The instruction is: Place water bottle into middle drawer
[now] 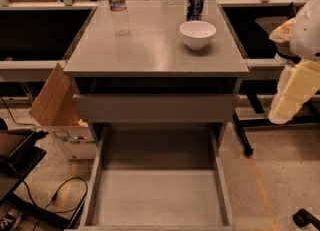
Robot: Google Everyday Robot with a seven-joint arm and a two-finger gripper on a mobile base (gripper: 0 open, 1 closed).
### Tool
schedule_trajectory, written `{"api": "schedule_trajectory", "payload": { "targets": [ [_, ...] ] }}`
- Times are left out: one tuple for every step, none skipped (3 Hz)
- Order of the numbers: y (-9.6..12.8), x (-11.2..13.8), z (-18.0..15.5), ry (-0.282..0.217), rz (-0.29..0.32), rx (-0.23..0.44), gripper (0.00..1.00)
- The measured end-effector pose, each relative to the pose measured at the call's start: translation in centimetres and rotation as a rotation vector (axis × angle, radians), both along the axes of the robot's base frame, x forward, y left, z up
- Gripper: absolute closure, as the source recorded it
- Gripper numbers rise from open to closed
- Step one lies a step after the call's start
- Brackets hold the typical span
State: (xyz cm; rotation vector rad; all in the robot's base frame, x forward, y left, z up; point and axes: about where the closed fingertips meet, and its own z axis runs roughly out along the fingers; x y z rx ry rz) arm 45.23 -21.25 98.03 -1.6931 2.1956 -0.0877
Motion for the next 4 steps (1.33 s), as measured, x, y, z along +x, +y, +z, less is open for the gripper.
{"api": "schedule_trajectory", "payload": {
  "targets": [
    [1.0, 4.3, 0.4, -0.066, -0.002, 0.122, 0.0],
    [3.8, 11.7, 1.1, -0.173, -0.006, 0.36, 0.0],
    [6.8, 16.3, 0.3, -0.247, 0.011, 0.573, 0.0],
    [11.5, 21.5, 1.6, -0.409, 0.047, 0.798, 0.0]
  ]
}}
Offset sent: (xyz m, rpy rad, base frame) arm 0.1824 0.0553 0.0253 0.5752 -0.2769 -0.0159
